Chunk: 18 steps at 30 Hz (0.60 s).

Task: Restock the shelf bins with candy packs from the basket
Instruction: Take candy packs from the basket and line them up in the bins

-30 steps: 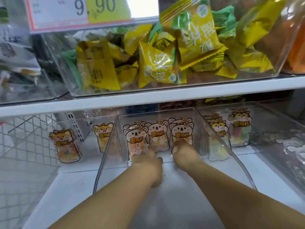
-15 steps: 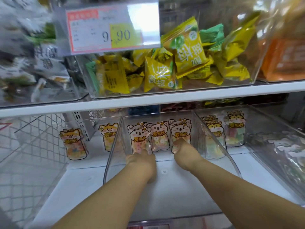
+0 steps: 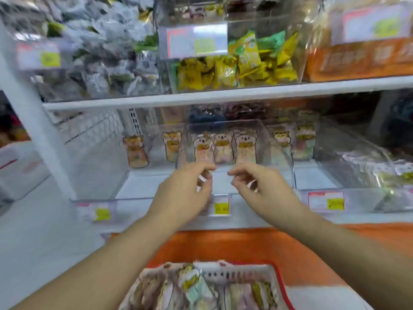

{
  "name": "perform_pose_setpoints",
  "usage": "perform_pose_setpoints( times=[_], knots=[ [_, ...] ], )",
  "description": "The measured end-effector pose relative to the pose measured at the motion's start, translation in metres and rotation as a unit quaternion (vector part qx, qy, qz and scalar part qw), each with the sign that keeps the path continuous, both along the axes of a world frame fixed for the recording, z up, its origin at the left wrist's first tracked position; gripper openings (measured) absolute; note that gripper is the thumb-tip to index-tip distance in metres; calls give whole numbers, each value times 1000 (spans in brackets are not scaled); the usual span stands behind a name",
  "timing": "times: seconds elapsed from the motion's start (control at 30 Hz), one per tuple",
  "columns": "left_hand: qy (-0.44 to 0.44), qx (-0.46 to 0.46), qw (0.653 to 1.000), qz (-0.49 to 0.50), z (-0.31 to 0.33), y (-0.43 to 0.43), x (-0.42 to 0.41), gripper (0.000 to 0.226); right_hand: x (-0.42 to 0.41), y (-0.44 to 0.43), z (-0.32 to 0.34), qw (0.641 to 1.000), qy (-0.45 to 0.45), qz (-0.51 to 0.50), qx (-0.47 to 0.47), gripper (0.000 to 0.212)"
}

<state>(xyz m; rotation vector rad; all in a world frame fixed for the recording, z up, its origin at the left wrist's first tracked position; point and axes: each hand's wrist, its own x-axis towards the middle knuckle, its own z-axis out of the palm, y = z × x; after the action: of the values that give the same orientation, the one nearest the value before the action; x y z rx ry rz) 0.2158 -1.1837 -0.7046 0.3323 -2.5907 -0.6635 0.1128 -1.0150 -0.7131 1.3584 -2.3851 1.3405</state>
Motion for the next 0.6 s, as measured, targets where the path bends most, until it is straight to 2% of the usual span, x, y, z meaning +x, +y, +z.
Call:
perform_pose_setpoints(
  times=[0.1, 0.2, 0.3, 0.37, 0.43, 0.5, 0.53, 0.6],
  knots=[
    [-6, 32, 999, -5, -23, 20, 52, 28, 41, 24, -29, 999, -33, 20, 10, 21],
    [-81, 84, 993, 3, -59, 33, 96, 28, 74, 38, -70, 986, -93, 61, 127, 17],
    [-168, 83, 982, 26, -96, 36, 134, 29, 89, 40, -100, 927, -72, 128, 344, 27],
    [-237, 66, 969, 36, -123, 35, 162, 26, 98, 41, -118, 883, -81, 150, 438, 32],
    [-336, -2, 942, 29, -149, 31, 187, 24, 108, 46, -139, 843, -72, 159, 509, 40],
    [-440, -68, 896, 1, -170, 25, 205, 31, 116, 55, -162, 805, -61, 161, 567, 49],
    [-477, -73, 876, -3, -177, 21, 211, 37, 120, 60, -173, 792, -70, 155, 586, 53],
    [-511, -59, 858, 3, -186, 14, 219, 46, 125, 69, -194, 790, -94, 129, 592, 60]
  ],
)
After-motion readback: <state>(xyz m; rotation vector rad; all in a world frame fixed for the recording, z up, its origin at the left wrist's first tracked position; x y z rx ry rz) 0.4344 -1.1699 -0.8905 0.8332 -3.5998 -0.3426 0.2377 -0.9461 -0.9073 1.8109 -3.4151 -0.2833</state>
